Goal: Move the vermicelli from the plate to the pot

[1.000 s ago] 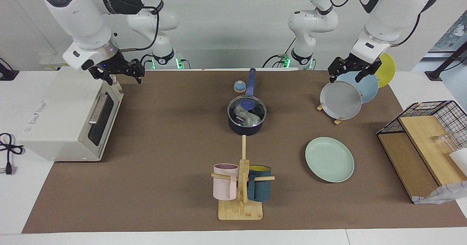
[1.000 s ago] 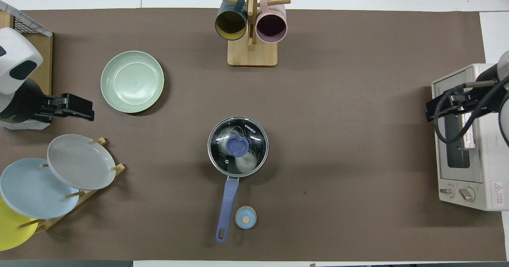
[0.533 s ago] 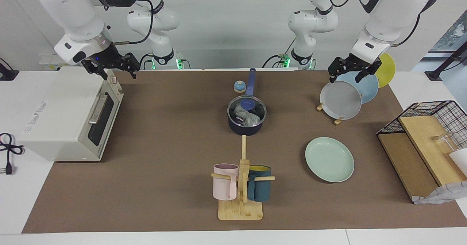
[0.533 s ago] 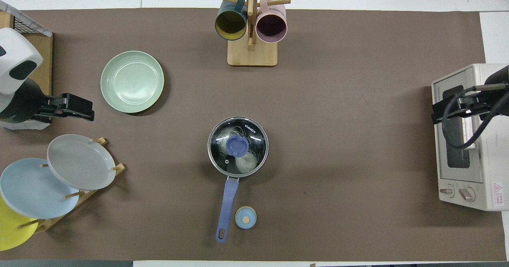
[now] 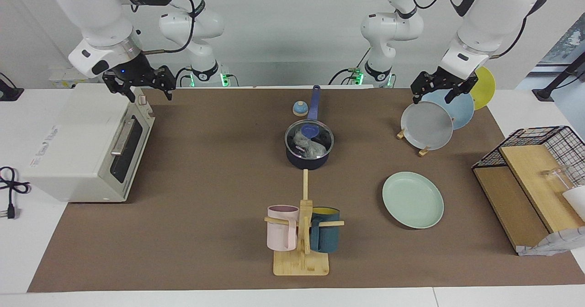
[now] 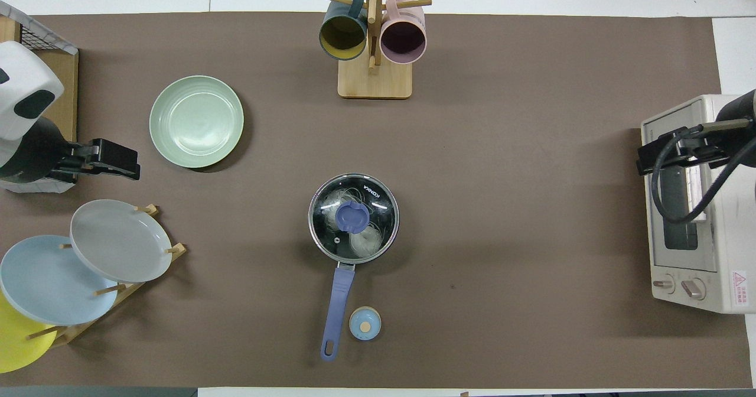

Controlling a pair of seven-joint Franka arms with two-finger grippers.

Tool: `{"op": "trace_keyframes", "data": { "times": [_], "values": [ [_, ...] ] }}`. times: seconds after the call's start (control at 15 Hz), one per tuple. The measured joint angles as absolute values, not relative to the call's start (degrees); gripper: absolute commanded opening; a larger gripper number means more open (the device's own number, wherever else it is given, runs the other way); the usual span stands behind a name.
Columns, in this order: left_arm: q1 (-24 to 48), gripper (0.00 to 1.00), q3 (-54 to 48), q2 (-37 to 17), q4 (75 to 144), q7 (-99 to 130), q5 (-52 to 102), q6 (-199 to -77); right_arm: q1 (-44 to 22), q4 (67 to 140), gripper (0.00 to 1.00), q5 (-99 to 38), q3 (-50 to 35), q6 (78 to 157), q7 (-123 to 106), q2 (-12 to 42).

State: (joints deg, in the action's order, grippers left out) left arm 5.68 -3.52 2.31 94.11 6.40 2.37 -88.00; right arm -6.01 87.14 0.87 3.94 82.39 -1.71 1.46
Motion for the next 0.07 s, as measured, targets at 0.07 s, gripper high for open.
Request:
{"op": "trace_keyframes", "data": {
  "times": [0.07],
  "values": [
    [5.7,1.0,-3.5,2.3,94.1,6.4,2.4,-88.0,-6.0,87.1,1.0,0.9,3.9,82.4,-1.7,1.4]
  ]
}}
